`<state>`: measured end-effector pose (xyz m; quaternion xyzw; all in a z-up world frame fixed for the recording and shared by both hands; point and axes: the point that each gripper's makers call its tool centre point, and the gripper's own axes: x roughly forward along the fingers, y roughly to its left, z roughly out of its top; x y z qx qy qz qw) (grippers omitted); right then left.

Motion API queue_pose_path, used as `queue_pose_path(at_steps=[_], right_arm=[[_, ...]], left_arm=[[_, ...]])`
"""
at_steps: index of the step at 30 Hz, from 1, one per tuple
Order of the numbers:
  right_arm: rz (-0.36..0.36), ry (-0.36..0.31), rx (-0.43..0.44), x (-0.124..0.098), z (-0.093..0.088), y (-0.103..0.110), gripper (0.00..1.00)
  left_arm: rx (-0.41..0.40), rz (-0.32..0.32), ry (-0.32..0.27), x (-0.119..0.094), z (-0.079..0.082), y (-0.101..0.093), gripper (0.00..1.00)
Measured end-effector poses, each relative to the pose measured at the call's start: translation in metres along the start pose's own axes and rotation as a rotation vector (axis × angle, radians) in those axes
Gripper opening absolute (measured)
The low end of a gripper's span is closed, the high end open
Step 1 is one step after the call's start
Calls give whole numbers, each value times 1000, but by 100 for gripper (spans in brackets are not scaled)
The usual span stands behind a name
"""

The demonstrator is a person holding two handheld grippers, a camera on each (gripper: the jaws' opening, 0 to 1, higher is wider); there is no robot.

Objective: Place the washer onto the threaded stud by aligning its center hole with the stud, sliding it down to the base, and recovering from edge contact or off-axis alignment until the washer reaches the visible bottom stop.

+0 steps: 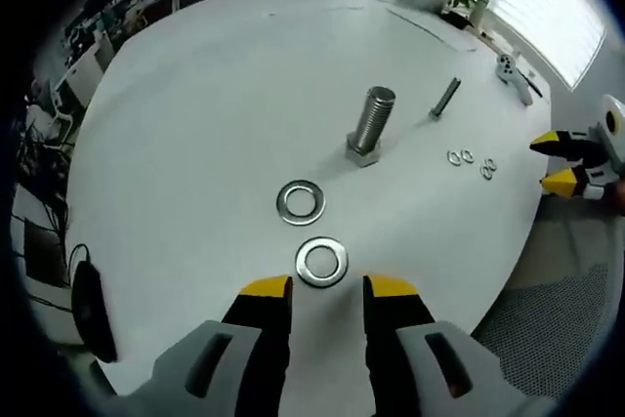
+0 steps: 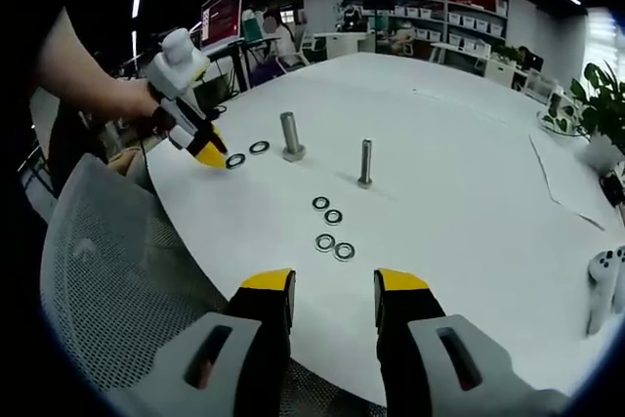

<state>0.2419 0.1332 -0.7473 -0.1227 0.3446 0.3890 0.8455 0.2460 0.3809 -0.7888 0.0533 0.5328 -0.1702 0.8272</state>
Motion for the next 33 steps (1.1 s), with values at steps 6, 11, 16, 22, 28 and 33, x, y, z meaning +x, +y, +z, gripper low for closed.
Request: queue_pose_path(at_steps=[6, 11, 16, 22, 28, 33], right_arm=[[-5, -4, 2, 0, 1, -1, 35], [-3, 0, -4, 0, 0, -1, 35], [-8, -6, 3, 0, 1, -2, 35], [-6, -5, 2, 0, 0, -2, 35], [-6, -7, 0, 0, 1, -2, 35], [-5, -5, 1, 0, 1, -1, 35]], left_arm=[[4, 16, 15, 3, 3, 4, 27], [2, 7, 31, 6, 4, 1, 27], [46, 14, 41, 7, 4, -2, 27], [82, 27, 60, 9, 6, 3, 23], [105, 34, 79, 11, 9, 5, 21], [194, 22, 159, 12, 8, 3, 22]])
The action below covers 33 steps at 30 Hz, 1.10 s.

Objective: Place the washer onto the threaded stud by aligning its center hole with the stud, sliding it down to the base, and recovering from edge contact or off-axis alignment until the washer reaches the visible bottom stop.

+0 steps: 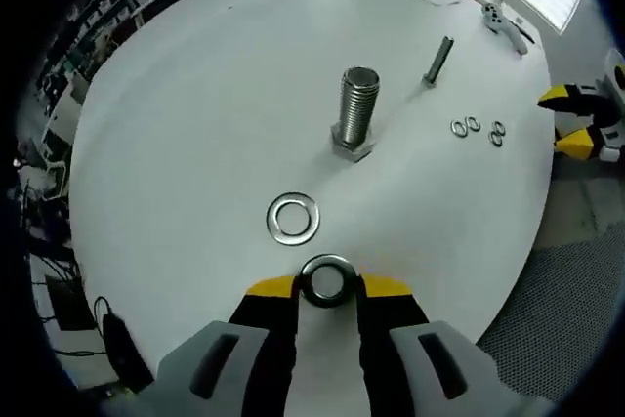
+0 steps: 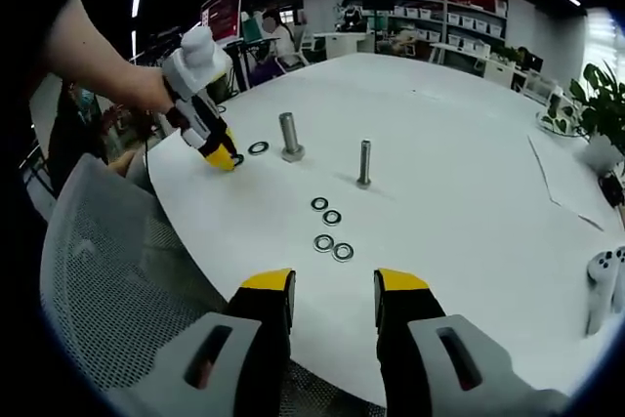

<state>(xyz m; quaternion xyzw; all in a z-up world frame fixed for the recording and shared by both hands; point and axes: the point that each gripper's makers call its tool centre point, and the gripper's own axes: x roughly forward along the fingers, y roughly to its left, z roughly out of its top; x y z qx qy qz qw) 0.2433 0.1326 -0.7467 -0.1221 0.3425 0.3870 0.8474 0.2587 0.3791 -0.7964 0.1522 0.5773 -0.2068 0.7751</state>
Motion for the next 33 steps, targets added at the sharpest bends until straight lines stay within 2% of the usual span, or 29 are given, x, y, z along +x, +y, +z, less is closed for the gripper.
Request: queue_pose_path(at_steps=[6, 16, 22, 31, 33], right_arm=[[1, 2, -1, 0, 0, 0, 35], [6, 3, -8, 0, 0, 1, 35], [7, 3, -7, 0, -1, 1, 34], [8, 5, -3, 1, -1, 1, 34], [8, 3, -5, 0, -1, 1, 34]], left_arm=[[163, -43, 119, 0, -3, -2, 22], [209, -46, 161, 0, -2, -3, 24], [217, -49, 165, 1, -3, -3, 25], [205, -49, 140, 1, -3, -2, 25], [158, -48, 147, 1, -2, -2, 25]])
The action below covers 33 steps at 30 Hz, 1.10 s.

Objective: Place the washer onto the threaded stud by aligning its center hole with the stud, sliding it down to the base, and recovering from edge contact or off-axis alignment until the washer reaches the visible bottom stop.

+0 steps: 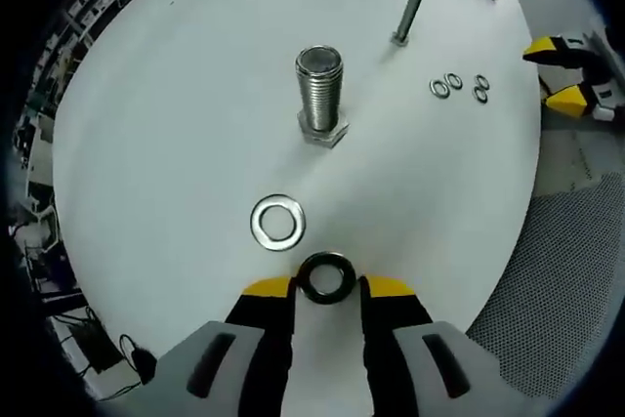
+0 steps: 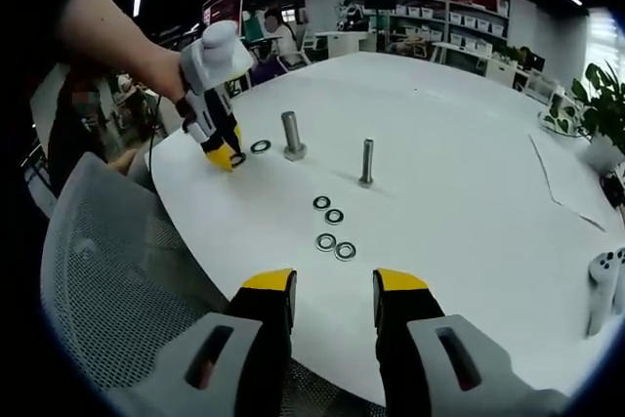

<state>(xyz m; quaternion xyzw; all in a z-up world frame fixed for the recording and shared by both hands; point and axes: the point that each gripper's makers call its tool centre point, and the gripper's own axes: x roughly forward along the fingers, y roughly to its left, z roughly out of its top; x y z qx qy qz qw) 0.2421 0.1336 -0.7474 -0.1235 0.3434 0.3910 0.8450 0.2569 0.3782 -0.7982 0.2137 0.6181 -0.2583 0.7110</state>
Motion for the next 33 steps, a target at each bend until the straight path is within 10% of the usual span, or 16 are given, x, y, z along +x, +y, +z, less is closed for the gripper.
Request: queue_pose_path(at_steps=[33], right_arm=[[-2, 1, 9, 0, 0, -1, 33]], left_arm=[[83, -11, 3, -1, -2, 0, 20]])
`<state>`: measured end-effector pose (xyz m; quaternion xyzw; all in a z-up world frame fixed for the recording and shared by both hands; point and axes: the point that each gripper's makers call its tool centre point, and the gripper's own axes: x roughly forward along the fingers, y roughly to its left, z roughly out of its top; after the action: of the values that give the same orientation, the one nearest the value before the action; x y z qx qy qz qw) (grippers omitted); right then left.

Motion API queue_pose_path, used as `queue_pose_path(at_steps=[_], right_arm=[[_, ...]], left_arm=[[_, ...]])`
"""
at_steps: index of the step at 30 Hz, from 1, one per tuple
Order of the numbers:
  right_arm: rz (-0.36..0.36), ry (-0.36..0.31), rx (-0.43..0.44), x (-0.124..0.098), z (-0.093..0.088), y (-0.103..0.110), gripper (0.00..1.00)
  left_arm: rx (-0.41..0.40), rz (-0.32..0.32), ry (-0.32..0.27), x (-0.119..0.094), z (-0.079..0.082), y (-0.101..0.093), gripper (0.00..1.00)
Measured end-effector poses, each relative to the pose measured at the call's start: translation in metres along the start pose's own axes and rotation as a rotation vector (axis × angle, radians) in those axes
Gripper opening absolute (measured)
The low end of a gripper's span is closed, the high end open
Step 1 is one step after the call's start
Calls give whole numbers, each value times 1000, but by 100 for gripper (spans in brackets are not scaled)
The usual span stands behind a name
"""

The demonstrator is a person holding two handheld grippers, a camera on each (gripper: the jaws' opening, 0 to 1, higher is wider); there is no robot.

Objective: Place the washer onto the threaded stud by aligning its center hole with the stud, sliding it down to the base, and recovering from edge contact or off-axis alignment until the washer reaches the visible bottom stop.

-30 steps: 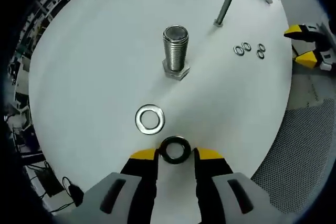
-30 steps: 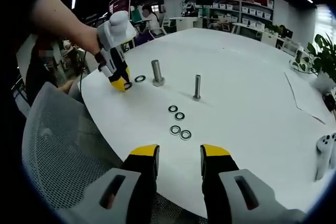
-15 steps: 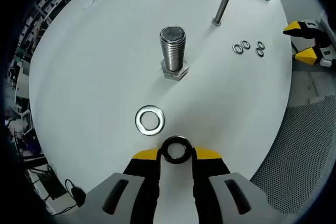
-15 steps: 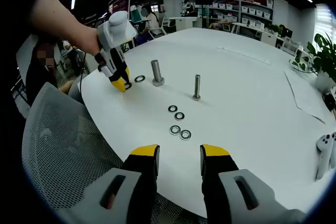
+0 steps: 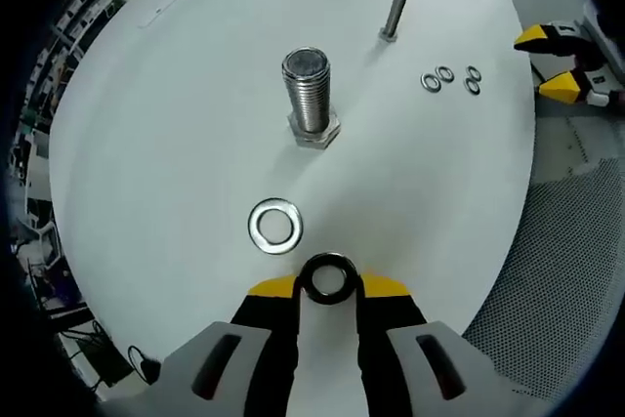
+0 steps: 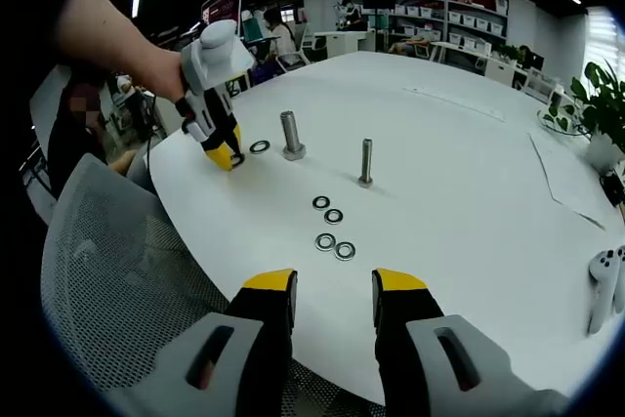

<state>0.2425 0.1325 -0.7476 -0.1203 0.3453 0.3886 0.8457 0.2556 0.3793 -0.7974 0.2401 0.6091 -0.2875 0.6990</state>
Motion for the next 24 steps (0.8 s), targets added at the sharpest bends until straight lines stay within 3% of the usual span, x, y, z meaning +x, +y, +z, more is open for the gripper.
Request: queue_pose_path(at_steps=[14, 24], right_arm=[[1, -3, 2, 0, 1, 0, 33], [5, 1, -1, 0, 0, 1, 33]], left_arm=[[39, 6, -31, -8, 7, -3, 19], [94, 2, -79, -32, 36, 0, 19]])
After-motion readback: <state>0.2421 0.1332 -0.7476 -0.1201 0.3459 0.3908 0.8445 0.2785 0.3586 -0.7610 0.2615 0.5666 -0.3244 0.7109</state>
